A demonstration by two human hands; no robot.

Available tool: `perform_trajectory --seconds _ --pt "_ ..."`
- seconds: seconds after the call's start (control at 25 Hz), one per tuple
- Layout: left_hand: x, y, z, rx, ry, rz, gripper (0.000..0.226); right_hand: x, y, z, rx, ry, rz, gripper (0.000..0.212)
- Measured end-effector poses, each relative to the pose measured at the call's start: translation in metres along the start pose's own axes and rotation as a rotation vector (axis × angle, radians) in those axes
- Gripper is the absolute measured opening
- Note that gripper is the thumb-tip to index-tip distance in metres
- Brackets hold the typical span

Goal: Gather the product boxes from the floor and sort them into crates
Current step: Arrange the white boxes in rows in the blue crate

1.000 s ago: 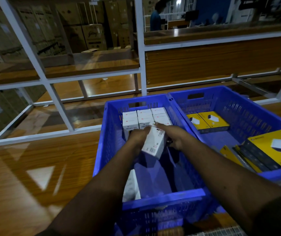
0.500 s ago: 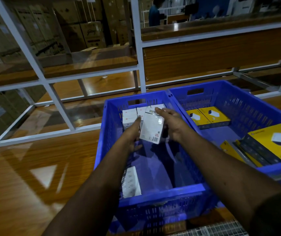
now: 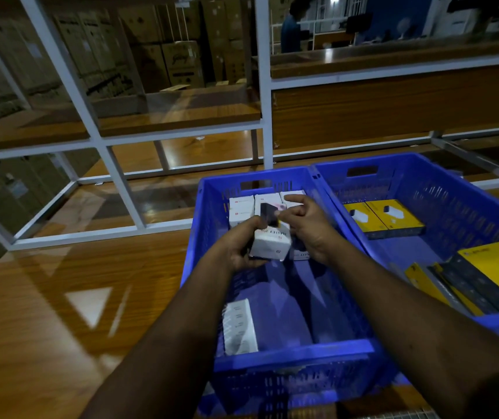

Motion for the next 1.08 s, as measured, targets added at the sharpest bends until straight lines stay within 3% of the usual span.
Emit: perform_trajectory --seconds 0.08,0.12,0.28,0.32,0.4,0.52,0.6,0.72,1.0,1.08 --pt "-0.004 0.000 0.003 0.021 -0.064 0.039 0.029 -0.009 0.004 0.008 0.092 0.058 0.122 0.043" --pt "-0.004 0.000 0.005 0.030 -0.108 0.043 0.024 -0.009 0.003 0.014 0.169 0.056 0.108 0.044" --pt "0.002 -0.002 0.006 0.054 -0.197 0.011 0.026 0.014 -0.019 0.041 0.412 -0.129 -0.255 0.044" --pt "0.004 -0.003 0.006 0.050 -0.187 0.024 0.026 0.016 -0.020 0.046 0.423 -0.141 -0.281 0.039" --pt "0.000 -0.002 0.001 0.044 -0.086 0.101 0.022 0.015 -0.018 0.056 0.382 -0.271 -0.246 0.036" --pt "0.004 0.009 -0.010 0.006 0.161 0.099 0.011 0.010 -0.012 0.078 0.339 -0.516 -0.169 0.058" --pt "0.010 0.018 -0.019 -0.036 0.209 0.054 0.038 0.004 0.008 0.110 0.285 -0.759 -0.156 0.070" --pt "0.015 0.035 -0.025 0.029 0.096 0.111 0.053 0.006 0.004 0.100 0.222 -1.088 -0.122 0.058" --pt "0.008 0.078 -0.038 0.160 0.034 0.281 0.040 -0.007 0.007 0.095 0.277 -1.237 0.050 0.040" --pt "0.005 0.086 -0.042 0.156 0.068 0.303 0.047 -0.007 0.010 0.096 0.267 -1.256 0.058 0.040"
Point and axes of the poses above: each hand's wrist, its own y-axis towards the middle knuckle, its own x-axis out of the palm, z = x × y, the point moved 7 cm from there along y, towards the middle knuckle, and after that the axes turned 6 degrees about z, right-handed, at the moved point
